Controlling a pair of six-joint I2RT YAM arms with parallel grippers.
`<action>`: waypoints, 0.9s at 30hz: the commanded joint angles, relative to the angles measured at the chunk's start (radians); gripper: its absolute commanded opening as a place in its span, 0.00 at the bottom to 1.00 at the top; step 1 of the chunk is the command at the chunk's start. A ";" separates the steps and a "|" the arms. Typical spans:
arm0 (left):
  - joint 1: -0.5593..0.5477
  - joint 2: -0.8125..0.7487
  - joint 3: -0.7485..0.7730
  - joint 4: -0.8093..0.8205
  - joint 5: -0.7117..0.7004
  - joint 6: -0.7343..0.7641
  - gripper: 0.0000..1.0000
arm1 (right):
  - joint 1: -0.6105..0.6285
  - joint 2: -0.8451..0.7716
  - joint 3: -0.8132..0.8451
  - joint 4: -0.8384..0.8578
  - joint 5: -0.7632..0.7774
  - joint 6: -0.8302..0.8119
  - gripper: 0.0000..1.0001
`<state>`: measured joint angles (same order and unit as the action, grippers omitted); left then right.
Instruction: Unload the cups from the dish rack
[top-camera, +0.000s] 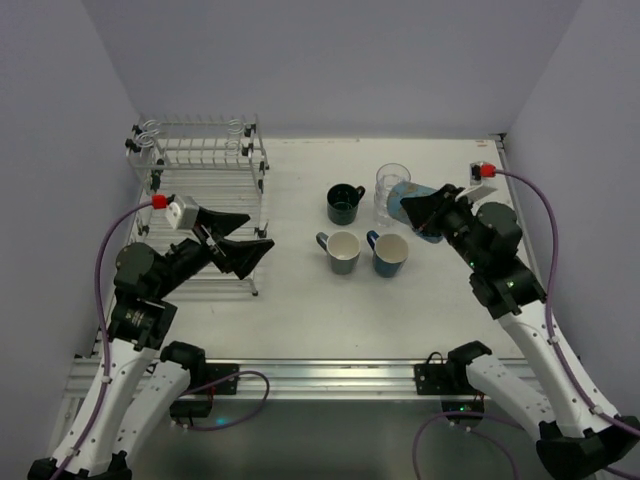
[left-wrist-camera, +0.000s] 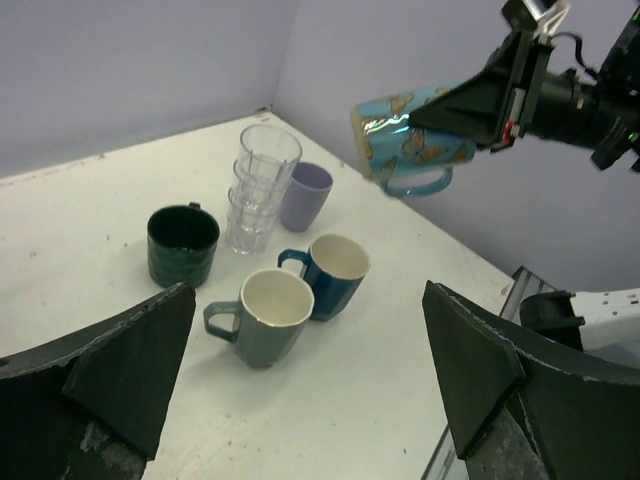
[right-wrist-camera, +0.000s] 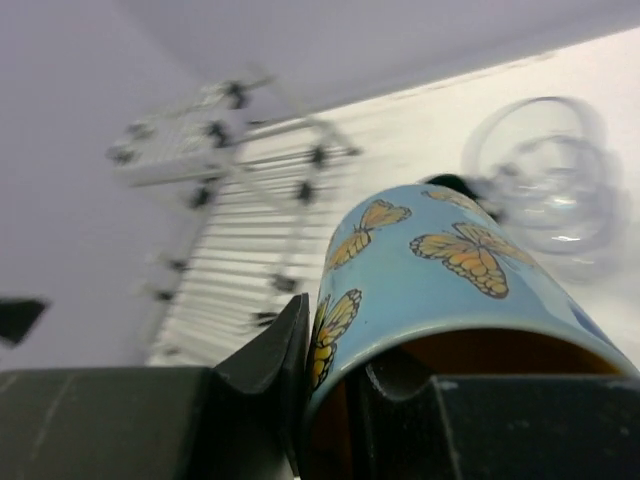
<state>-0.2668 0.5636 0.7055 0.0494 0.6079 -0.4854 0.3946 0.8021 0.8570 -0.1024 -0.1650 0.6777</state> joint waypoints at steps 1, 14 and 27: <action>-0.025 -0.031 -0.012 -0.158 -0.022 0.113 1.00 | -0.045 -0.003 0.112 -0.343 0.341 -0.243 0.00; -0.069 -0.096 -0.075 -0.255 -0.117 0.220 1.00 | -0.177 0.246 -0.007 -0.289 0.322 -0.267 0.00; -0.069 -0.102 -0.075 -0.289 -0.189 0.232 1.00 | -0.177 0.511 0.014 -0.267 0.331 -0.262 0.03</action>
<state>-0.3290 0.4625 0.6281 -0.2203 0.4423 -0.2695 0.2203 1.3109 0.8093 -0.4263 0.1387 0.4400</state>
